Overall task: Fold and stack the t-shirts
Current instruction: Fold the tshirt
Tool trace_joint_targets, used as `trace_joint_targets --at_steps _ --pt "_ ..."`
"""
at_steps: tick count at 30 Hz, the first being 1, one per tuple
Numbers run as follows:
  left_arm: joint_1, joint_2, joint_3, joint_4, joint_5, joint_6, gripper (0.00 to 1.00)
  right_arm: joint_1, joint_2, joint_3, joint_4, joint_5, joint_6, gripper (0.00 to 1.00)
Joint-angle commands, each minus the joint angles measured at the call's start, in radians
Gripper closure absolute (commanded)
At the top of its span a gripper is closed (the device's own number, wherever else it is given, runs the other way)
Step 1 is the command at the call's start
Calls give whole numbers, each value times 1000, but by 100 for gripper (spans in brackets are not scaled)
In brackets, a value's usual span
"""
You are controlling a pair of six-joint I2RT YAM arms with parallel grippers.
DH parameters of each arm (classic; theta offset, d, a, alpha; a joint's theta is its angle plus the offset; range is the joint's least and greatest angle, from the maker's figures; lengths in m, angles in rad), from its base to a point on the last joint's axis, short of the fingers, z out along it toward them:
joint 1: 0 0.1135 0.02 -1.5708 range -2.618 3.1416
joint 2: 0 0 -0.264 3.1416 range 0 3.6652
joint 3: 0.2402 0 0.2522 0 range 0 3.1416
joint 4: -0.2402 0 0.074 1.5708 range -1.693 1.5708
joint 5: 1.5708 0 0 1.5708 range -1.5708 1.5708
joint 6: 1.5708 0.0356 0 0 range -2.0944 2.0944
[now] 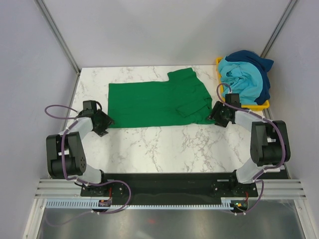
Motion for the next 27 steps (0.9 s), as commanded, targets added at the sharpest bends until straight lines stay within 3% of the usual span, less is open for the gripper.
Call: trace_joint_targets --at_steps 1,5,9,13,14,27 --pt "2 18 -3 48 -55 -45 33 -11 33 15 51 10 -17 39" --pt "2 56 3 63 -82 -50 37 -20 42 8 59 6 -23 56" --pt "4 105 38 67 -136 -51 47 -23 49 6 62 4 -31 70" --pt "4 142 100 68 -143 -45 98 -23 46 4 59 -8 -26 88" --pt "4 143 107 59 -143 -44 98 -25 33 3 54 -9 -25 93" --pt "53 -194 29 -125 -121 -10 98 -23 -259 -78 -122 21 -3 96"
